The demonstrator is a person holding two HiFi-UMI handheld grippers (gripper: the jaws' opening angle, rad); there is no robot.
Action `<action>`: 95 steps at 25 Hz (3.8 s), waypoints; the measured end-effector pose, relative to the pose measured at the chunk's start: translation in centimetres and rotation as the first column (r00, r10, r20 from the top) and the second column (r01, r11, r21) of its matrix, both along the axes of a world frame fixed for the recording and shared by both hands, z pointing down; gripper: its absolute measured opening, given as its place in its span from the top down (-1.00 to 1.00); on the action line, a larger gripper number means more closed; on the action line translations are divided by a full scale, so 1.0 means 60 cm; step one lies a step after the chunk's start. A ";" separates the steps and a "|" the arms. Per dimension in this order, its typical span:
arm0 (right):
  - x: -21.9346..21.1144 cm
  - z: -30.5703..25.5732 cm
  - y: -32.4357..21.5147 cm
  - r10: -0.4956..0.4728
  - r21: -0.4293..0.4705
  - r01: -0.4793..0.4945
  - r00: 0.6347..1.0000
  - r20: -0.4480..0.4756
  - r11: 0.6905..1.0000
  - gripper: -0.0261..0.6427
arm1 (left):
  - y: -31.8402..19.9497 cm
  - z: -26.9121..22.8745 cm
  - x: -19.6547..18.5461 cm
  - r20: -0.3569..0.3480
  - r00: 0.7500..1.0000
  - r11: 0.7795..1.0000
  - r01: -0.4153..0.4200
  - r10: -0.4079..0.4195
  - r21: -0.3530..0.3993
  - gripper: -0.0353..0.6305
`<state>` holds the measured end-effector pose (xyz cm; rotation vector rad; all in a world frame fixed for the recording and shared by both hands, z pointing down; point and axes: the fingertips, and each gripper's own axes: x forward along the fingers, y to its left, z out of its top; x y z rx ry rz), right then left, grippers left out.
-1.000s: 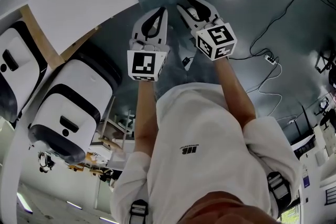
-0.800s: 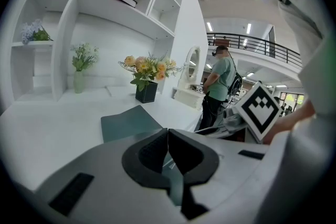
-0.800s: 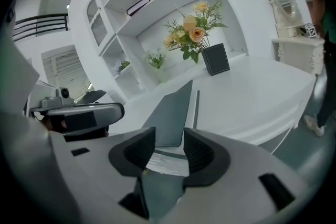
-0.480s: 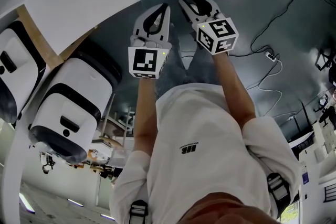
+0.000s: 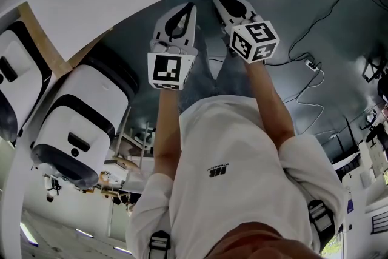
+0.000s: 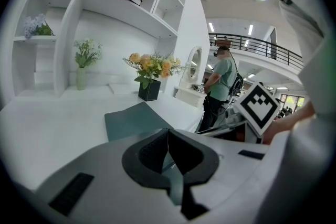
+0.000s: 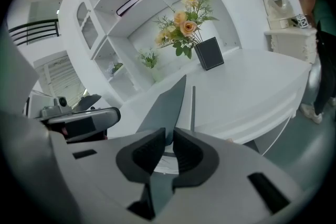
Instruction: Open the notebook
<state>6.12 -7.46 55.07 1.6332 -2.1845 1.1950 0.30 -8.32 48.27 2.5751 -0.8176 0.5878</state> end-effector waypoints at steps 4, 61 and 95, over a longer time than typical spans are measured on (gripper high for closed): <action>-0.001 -0.017 -0.001 0.002 0.015 -0.002 1.000 0.003 1.000 0.85 | -0.003 -0.007 -0.002 -0.001 1.000 1.000 0.009 -0.009 0.005 0.89; -0.190 -0.191 -0.041 -0.246 0.233 0.272 0.960 -0.132 0.934 0.90 | -0.025 -0.068 -0.160 -0.043 0.979 0.978 0.200 -0.198 0.061 0.89; -0.335 -0.164 -0.070 -0.357 0.217 0.380 0.924 -0.140 0.899 0.89 | -0.058 -0.046 -0.286 -0.042 0.958 0.957 0.287 -0.285 0.038 0.89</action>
